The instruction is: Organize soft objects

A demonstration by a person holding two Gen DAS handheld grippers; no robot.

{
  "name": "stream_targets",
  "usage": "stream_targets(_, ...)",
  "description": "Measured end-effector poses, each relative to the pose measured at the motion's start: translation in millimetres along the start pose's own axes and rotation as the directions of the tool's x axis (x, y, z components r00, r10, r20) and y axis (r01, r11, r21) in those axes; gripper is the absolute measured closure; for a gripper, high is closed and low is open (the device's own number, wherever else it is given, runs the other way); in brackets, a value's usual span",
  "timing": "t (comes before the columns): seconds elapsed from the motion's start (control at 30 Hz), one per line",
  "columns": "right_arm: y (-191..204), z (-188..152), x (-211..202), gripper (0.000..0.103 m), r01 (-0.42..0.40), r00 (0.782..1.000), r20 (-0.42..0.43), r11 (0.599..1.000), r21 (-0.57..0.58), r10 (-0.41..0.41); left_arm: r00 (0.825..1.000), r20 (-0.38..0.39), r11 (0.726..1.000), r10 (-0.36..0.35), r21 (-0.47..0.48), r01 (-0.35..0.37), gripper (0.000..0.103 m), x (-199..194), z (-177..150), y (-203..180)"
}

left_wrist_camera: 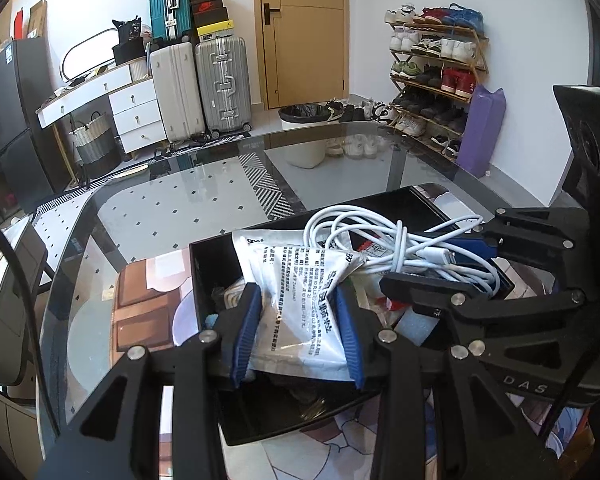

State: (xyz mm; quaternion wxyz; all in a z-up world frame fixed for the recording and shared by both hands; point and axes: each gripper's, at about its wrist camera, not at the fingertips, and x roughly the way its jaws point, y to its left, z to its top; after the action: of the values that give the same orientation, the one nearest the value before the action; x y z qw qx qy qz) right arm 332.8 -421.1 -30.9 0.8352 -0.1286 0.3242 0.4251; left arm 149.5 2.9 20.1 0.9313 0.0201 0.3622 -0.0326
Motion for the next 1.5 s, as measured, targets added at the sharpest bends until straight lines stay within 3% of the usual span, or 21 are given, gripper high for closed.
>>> stream_targets(0.17,6,1,-4,0.067,0.023,1.0,-0.011,0.999,-0.035,-0.023,1.0,0.002,1.0,-0.009,-0.013,0.009,0.064,-5,-1,1)
stream_targets(0.27,8,0,-11,0.055,0.024,1.0,-0.012,0.998,-0.055,-0.025,1.0,-0.001,1.0,-0.015,-0.017,0.015,0.061,-8,-2,2)
stream_targets(0.47,8,-7,-28,0.051,0.037,0.999,0.002,0.997,-0.07,-0.037,0.999,0.02,0.999,-0.032,-0.012,0.032,0.046,-19,-3,-2)
stream_targets(0.6,8,-15,-43,0.041,0.043,0.999,0.024,0.998,-0.052,-0.042,0.999,0.023,0.999,-0.032,-0.014,0.033,0.044,-24,-6,0)
stream_targets(0.63,8,-17,-47,0.033,0.047,0.998,0.034,0.998,-0.045,-0.045,0.999,0.022,0.999,-0.039,-0.019,0.04,0.043,-26,-7,1)
stream_targets(0.67,8,-19,-51,0.029,0.044,0.998,0.042,0.998,-0.042,-0.042,0.999,0.023,0.999,-0.045,-0.022,0.045,0.04,-28,-9,1)
stream_targets(0.7,8,-22,-56,0.021,0.038,0.998,0.057,0.999,-0.038,-0.036,0.998,0.028,0.999,-0.048,-0.024,0.048,0.034,-31,-11,1)
stream_targets(0.8,8,-30,-71,0.011,0.022,0.993,0.115,1.0,-0.018,-0.02,0.997,0.07,0.999,-0.042,-0.022,0.043,0.012,-42,-16,0)
stream_targets(0.9,5,-39,-81,0.004,0.022,0.988,0.153,1.0,0.016,-0.024,0.993,0.103,0.998,-0.052,-0.022,0.055,0.005,-53,-22,1)
stream_targets(1.5,5,-71,-110,0.001,0.029,0.954,0.295,0.995,0.093,-0.055,0.986,0.168,0.996,-0.003,-0.086,0.017,0.0,-68,-62,-4)
